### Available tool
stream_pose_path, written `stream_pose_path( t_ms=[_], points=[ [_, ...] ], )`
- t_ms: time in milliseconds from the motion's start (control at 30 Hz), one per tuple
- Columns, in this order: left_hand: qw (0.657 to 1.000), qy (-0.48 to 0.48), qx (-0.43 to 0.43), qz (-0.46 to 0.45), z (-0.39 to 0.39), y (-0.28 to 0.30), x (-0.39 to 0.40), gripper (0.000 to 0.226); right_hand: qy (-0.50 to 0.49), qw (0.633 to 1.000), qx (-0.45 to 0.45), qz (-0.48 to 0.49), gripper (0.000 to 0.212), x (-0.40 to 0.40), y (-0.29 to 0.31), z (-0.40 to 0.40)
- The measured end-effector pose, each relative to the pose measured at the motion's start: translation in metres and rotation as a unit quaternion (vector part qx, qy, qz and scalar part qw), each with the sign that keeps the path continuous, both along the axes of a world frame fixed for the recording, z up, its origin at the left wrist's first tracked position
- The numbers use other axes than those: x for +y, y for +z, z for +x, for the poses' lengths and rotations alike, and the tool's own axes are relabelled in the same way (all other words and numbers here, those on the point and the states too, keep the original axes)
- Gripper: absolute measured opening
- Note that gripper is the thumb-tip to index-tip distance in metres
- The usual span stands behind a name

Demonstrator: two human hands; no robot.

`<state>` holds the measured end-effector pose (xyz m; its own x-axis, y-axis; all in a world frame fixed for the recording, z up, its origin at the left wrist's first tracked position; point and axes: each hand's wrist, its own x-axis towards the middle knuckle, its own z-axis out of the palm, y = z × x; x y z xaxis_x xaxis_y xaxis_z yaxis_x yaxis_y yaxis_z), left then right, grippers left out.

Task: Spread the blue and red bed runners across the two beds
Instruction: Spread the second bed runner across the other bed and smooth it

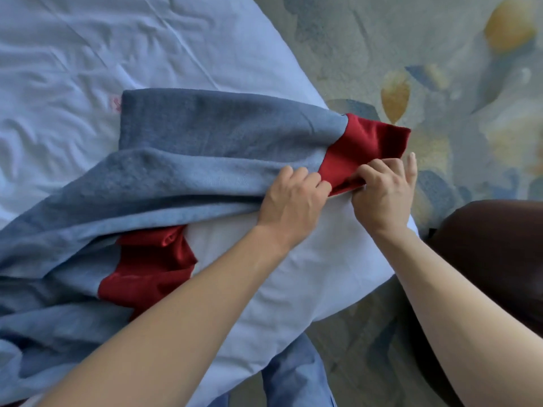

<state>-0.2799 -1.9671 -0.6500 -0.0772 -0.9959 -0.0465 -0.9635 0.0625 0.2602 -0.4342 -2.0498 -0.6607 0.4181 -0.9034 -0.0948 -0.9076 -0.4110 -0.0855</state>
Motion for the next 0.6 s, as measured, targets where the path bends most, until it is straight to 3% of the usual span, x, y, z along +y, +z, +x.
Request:
stream_pose_path(
  t_ms=[67, 167, 267, 400, 467, 600],
  points=[
    [1.000, 0.007, 0.025, -0.004, -0.005, 0.002, -0.002, 0.011, 0.002, 1.000, -0.029, -0.003, 0.030, -0.001, 0.003, -0.002],
    [0.995, 0.073, 0.046, -0.041, 0.019, 0.012, -0.020, 0.022, -0.001, 0.987, -0.149, -0.052, 0.035, -0.002, 0.014, 0.016],
    [0.991, 0.130, 0.008, -0.029, 0.073, 0.012, -0.044, 0.021, -0.012, 0.975, -0.206, -0.080, 0.032, -0.014, 0.021, 0.050],
    [0.985, 0.165, -0.036, 0.020, 0.135, 0.000, -0.062, 0.042, -0.008, 0.992, -0.118, 0.036, 0.049, -0.047, 0.011, 0.079],
    [0.983, 0.162, -0.050, 0.067, 0.147, -0.004, -0.068, 0.048, 0.003, 0.995, -0.060, 0.083, 0.047, -0.061, 0.000, 0.080],
    [0.986, 0.141, -0.087, 0.025, 0.138, 0.000, -0.091, 0.015, -0.005, 0.999, -0.022, 0.050, 0.017, -0.075, -0.010, 0.069]
  ],
)
